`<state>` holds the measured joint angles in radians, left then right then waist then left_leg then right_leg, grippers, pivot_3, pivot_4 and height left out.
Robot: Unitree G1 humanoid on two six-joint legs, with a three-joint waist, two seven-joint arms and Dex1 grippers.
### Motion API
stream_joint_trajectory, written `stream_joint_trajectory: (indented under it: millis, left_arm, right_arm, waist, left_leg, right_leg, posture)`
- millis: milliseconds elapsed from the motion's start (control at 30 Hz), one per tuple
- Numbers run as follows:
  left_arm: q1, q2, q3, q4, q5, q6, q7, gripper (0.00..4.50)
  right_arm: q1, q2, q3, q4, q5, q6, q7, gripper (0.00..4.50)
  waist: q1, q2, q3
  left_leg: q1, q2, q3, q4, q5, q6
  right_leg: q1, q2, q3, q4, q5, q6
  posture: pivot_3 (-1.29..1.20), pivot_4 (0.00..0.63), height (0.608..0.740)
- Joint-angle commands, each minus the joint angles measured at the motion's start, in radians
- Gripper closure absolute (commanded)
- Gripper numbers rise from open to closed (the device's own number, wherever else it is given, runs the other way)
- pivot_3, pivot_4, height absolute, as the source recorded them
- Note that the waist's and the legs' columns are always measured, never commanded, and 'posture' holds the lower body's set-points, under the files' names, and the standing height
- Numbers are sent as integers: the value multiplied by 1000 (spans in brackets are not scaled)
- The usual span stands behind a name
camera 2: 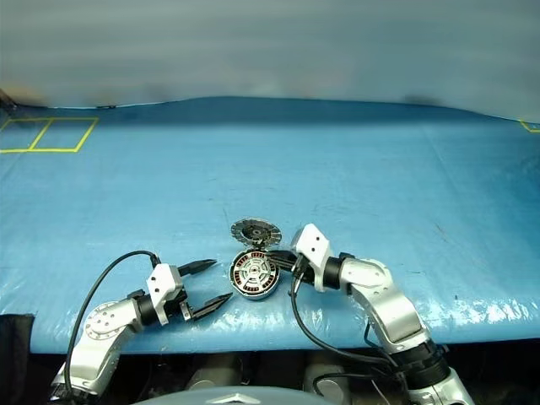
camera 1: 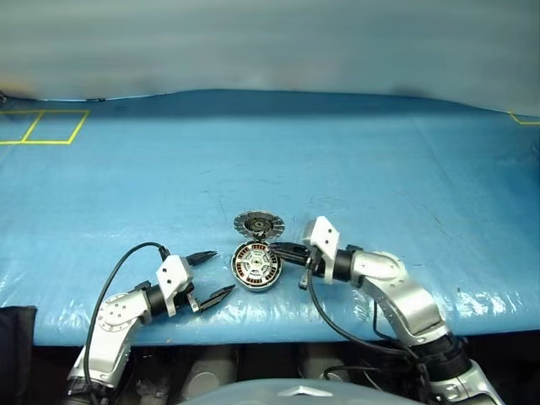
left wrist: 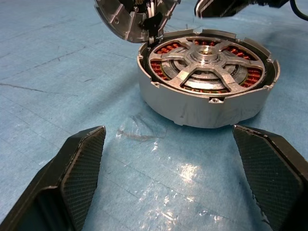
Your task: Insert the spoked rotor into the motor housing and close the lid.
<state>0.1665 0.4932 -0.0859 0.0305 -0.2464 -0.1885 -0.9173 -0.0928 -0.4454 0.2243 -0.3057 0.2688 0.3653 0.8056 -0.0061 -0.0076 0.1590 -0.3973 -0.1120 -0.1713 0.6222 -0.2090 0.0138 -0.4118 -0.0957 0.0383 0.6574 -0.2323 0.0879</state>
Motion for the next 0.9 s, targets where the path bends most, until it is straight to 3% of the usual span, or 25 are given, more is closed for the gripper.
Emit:
stream_joint_trajectory:
  millis: [33, 267, 367, 633, 900]
  left_arm:
    - [3, 3, 10, -39, -11, -9, 0, 0]
    - [5, -1, 5, -72, -9, 15, 16, 0]
    - [13, -1, 5, -104, -9, 33, 28, 0]
    - [36, 16, 32, -128, -25, 48, 33, 0]
    - [83, 62, 75, -136, -47, 33, 3, 0]
  right_arm:
    - [14, -28, -70, -47, 24, 22, -27, 4481]
    - [-60, -73, -60, 59, -94, 45, -106, 4481]
    - [-152, -10, -41, 136, -124, 9, -147, 4481]
    - [-237, 110, -2, 117, 14, -3, -1, 4481]
    - [-184, 43, 91, 13, 42, 11, 133, 4481]
  waist:
    - [-1, 0, 0]
    - [-5, 0, 0]
    - [-8, 0, 0]
    - [-5, 0, 0]
    - [-6, 1, 0]
  left_leg:
    - [0, 0, 0, 0, 0, 0]
    - [0, 0, 1, 0, 0, 0]
    - [0, 1, 1, 0, 0, 0]
    - [0, 0, 0, -1, -1, 1]
    - [0, 1, 0, -1, -2, 0]
  right_leg:
    - [0, 0, 0, 0, 0, 0]
    - [0, 0, 0, 0, 0, -1]
    - [0, 0, 1, 1, 0, -2]
    - [-1, 3, -1, 0, 3, -5]
    - [-1, 3, -1, -1, 1, -4]
  posture:
    - [0, 150, 740]
    - [0, 150, 740]
    - [0, 150, 740]
    - [0, 150, 740]
    - [0, 150, 740]
